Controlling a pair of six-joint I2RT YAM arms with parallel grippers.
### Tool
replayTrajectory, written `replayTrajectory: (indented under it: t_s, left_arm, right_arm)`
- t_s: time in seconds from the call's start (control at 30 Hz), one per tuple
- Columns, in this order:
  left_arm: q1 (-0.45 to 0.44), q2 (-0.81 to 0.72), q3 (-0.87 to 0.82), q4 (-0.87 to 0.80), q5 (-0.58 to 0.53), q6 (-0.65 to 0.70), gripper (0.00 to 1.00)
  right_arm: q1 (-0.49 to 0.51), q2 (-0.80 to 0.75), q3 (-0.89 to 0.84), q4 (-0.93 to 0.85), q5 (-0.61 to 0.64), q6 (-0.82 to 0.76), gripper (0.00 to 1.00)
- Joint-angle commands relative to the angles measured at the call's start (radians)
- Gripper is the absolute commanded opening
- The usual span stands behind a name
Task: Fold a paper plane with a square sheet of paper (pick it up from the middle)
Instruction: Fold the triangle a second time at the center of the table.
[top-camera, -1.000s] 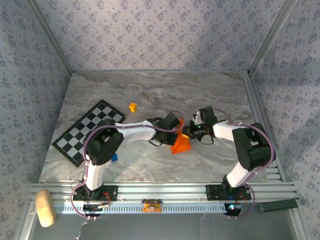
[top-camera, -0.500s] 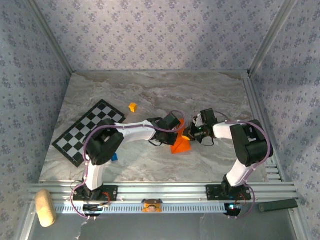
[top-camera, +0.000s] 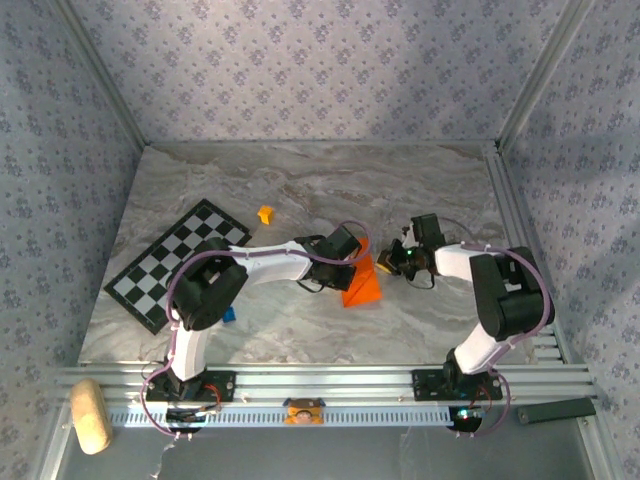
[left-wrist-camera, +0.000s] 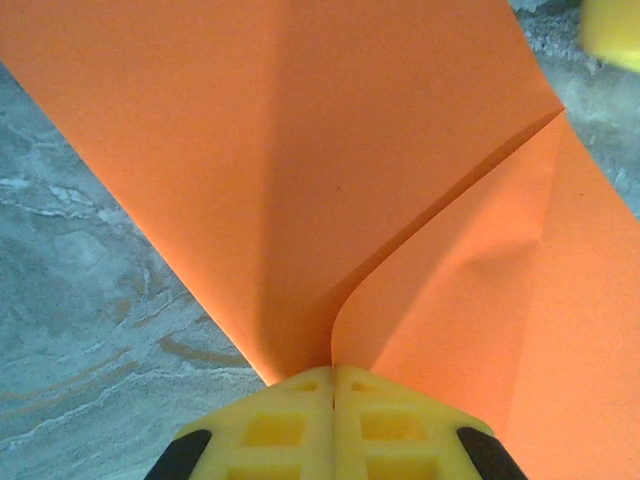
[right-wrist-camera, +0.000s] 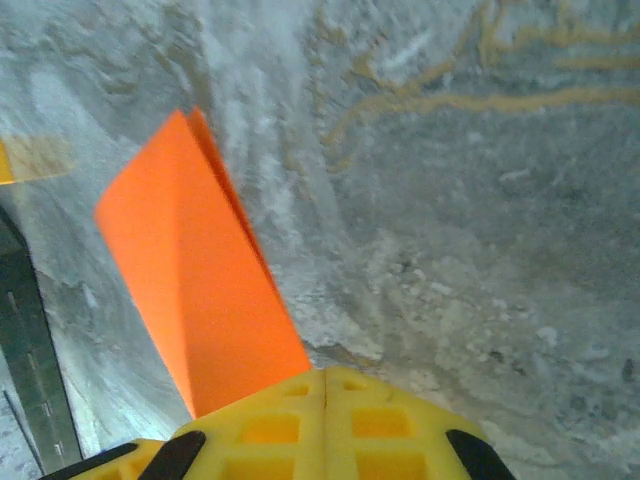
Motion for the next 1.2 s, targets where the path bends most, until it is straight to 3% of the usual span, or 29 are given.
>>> replayTrajectory:
  t_s: [0.0, 0.17, 0.37, 0.87, 1.0, 1.1, 1.17]
  left_arm:
    - [0.008, 0.044, -0.029, -0.119, -0.039, 0.014, 0.04]
    - [0.007, 0.039, -0.03, -0.117, -0.044, 0.016, 0.04]
    - [0.007, 0.035, -0.036, -0.113, -0.042, 0.012, 0.04]
    - [0.003, 0.027, -0.009, -0.125, -0.063, 0.012, 0.08]
    - [0.002, -0.019, 0.015, -0.152, -0.087, -0.006, 0.17]
    - [0.001, -0.068, 0.036, -0.18, -0.123, -0.028, 0.34]
    - [0.001, -0.109, 0.039, -0.191, -0.144, -0.048, 0.38]
  right_arm:
    - [0.011, -0.066, 0.0, -0.004, -0.037, -0.027, 0.03]
    - [0.045, -0.05, 0.015, -0.018, -0.153, -0.037, 0.03]
    - [0.105, -0.001, 0.023, -0.027, -0.181, -0.029, 0.02]
    - [0.109, 0.072, -0.055, -0.034, -0.065, -0.044, 0.0]
    - [0.108, 0.069, -0.064, -0.029, -0.055, -0.04, 0.0]
    - [0.109, 0.067, -0.066, -0.028, -0.046, -0.034, 0.0]
    - [0.11, 0.066, -0.068, -0.026, -0.044, -0.03, 0.0]
